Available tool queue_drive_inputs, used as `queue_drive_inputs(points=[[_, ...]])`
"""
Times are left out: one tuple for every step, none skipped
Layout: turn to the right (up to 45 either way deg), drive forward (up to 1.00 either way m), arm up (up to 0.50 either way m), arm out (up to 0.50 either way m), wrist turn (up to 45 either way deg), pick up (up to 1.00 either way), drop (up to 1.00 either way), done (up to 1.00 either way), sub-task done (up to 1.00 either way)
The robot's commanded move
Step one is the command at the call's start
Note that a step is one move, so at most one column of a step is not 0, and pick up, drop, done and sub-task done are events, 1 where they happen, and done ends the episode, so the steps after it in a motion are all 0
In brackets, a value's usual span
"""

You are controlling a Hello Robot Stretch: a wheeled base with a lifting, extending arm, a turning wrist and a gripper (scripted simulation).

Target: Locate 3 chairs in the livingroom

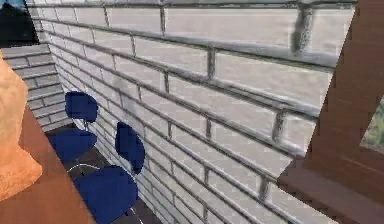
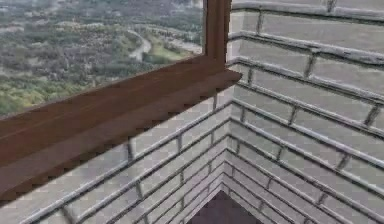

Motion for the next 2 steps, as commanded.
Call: queue_drive_inputs(points=[[-36.0, 0.00, 0.00, 0.00, 0.0, 0.00, 0.00, 0.00, 0.00], [0.0, 0.00, 0.00, 0.00, 0.0, 0.00, 0.00, 1.00, 0.00]])
